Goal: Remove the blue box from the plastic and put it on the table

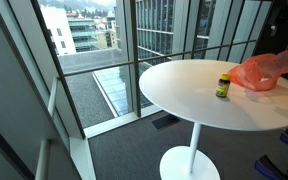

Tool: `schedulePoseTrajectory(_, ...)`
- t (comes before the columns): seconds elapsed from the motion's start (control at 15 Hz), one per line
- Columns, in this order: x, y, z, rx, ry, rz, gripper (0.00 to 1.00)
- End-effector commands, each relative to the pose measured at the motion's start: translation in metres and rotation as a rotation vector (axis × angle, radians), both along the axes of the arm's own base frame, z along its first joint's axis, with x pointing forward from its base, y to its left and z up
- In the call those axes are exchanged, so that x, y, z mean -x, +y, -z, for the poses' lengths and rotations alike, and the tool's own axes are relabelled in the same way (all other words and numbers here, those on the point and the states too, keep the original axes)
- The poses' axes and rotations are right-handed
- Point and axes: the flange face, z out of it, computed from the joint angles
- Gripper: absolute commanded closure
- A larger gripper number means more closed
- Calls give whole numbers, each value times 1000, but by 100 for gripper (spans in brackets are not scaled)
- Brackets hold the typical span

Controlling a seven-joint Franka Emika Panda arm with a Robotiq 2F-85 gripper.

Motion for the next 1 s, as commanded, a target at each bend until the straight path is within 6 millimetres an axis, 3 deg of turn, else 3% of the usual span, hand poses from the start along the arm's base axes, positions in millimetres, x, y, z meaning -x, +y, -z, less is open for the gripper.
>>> schedulePoseTrajectory(0.0,-2,-1,-2,1,-1,4,0)
schedulePoseTrajectory(0.27,-5,-5,4,21,1,25,0)
schedulePoseTrajectory(0.93,-16,-54,79,22,-14,46,0)
